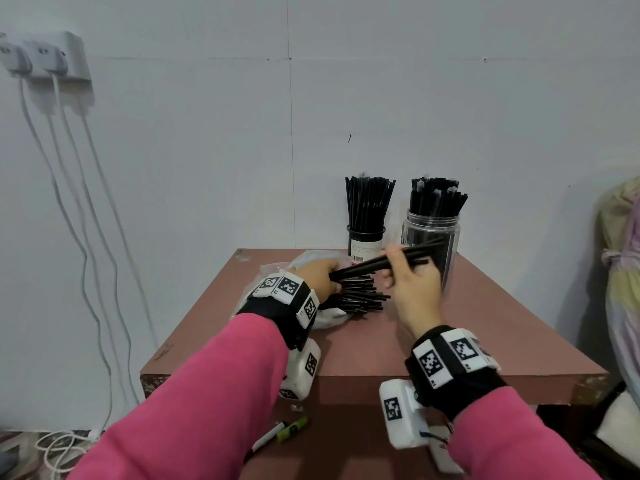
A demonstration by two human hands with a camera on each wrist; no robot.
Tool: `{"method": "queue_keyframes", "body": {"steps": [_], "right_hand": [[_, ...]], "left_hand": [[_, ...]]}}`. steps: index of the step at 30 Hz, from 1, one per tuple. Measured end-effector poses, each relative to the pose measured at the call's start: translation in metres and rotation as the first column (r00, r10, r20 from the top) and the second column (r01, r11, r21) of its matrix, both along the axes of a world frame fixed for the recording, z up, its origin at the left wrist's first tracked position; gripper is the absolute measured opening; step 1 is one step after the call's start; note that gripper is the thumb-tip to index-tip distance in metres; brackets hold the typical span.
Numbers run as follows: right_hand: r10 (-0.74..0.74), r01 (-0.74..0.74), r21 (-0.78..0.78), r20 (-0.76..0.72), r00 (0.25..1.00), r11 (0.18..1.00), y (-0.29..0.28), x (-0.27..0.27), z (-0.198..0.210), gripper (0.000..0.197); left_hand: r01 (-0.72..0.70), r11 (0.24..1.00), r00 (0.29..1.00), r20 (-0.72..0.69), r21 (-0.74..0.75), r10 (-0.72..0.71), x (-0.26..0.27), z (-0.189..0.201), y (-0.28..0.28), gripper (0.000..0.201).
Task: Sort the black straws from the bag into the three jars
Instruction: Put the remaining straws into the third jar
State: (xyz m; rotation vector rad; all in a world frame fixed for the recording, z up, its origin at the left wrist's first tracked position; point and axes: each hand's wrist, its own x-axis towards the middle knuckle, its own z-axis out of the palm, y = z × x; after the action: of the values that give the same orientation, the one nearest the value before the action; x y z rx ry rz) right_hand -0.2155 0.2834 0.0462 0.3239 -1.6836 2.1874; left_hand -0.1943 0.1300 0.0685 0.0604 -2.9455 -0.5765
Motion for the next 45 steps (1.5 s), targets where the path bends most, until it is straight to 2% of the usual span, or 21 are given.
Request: {"method": "queue_keyframes", "body": {"steps": [3, 7, 12, 15, 18, 21, 23, 27, 29, 33, 38, 39, 40, 42, 43, 44, 45], "right_hand": [[-0.011, 0.013, 0.057, -0.037, 0.999, 0.998, 0.027, -0.002, 0.02, 0.027], [-0.077, 0.101, 0.127, -0.18, 0.981, 0.987, 0.06, -0.002, 0.06, 0.027], [-0.224, 0.31, 0.248, -0.321, 0.92, 0.918, 0.094, -0.012, 0.125, 0.027], [-0.256, 0.386, 0.347, -0.365, 0.895, 0.855, 0.103, -0.02, 0.155, 0.025], [-0.27, 0.422, 0.428, -0.371, 0.888, 0.8, 0.102, -0.03, 0.175, 0.027], [-0.256, 0.402, 0.446, -0.352, 0.9, 0.8, 0.097, -0.036, 0.189, 0.031], [-0.259, 0.405, 0.471, -0.344, 0.902, 0.784, 0.095, -0.039, 0.194, 0.031], [-0.271, 0.417, 0.57, -0.326, 0.906, 0.708, 0.089, -0.045, 0.196, 0.018], [-0.273, 0.402, 0.626, -0.297, 0.915, 0.668, 0.086, -0.047, 0.19, 0.018], [-0.27, 0.364, 0.744, -0.252, 0.929, 0.56, 0.08, -0.055, 0.163, 0.03], [-0.337, 0.427, 0.837, -0.315, 0.887, 0.342, 0.07, -0.065, 0.114, 0.044], [-0.357, 0.444, 0.829, -0.323, 0.877, 0.34, 0.068, -0.065, 0.107, 0.051], [-0.361, 0.456, 0.804, -0.324, 0.875, 0.383, 0.066, -0.063, 0.103, 0.063], [-0.309, 0.474, 0.689, -0.36, 0.88, 0.548, 0.066, -0.059, 0.107, 0.086], [-0.258, 0.465, 0.629, -0.396, 0.881, 0.622, 0.066, -0.058, 0.111, 0.091], [-0.211, 0.459, 0.606, -0.436, 0.875, 0.65, 0.066, -0.059, 0.115, 0.092], [-0.174, 0.47, 0.625, -0.475, 0.863, 0.623, 0.065, -0.059, 0.119, 0.088]], "left_hand": [[-0.016, 0.997, 1.0, 0.009, 0.08, 0.015, 0.001, 0.0, -0.007, 0.029], [0.024, 0.974, 0.999, -0.045, 0.226, -0.015, 0.011, 0.008, -0.007, 0.046], [0.083, 0.954, 0.986, -0.163, 0.289, -0.037, 0.031, 0.016, -0.011, 0.027], [0.095, 0.951, 0.98, -0.195, 0.293, -0.038, 0.044, 0.012, -0.016, 0.019], [0.047, 0.958, 0.979, -0.205, 0.282, 0.013, 0.051, 0.001, -0.023, 0.018], [-0.104, 0.988, 0.95, -0.285, 0.11, 0.132, 0.058, -0.007, -0.024, 0.021], [-0.187, 0.981, 0.947, -0.259, 0.043, 0.191, 0.065, -0.009, -0.022, 0.026], [-0.23, 0.973, 0.973, -0.011, 0.018, 0.23, 0.069, -0.02, -0.015, 0.04], [-0.245, 0.97, 0.968, 0.057, 0.012, 0.244, 0.065, -0.03, -0.013, 0.044], [-0.256, 0.965, 0.966, -0.004, 0.056, 0.257, 0.059, -0.053, -0.009, 0.039], [-0.266, 0.96, 0.955, -0.111, 0.084, 0.274, 0.059, -0.067, -0.005, 0.034], [-0.267, 0.96, 0.954, -0.118, 0.083, 0.276, 0.059, -0.069, -0.006, 0.034], [-0.268, 0.96, 0.953, -0.123, 0.082, 0.276, 0.058, -0.07, -0.006, 0.034], [-0.265, 0.96, 0.952, -0.132, 0.086, 0.275, 0.057, -0.072, -0.007, 0.034], [-0.264, 0.961, 0.952, -0.135, 0.088, 0.274, 0.057, -0.072, -0.008, 0.034], [-0.262, 0.961, 0.952, -0.139, 0.088, 0.272, 0.056, -0.073, -0.008, 0.034], [-0.262, 0.961, 0.952, -0.142, 0.087, 0.272, 0.056, -0.074, -0.008, 0.033]]}}
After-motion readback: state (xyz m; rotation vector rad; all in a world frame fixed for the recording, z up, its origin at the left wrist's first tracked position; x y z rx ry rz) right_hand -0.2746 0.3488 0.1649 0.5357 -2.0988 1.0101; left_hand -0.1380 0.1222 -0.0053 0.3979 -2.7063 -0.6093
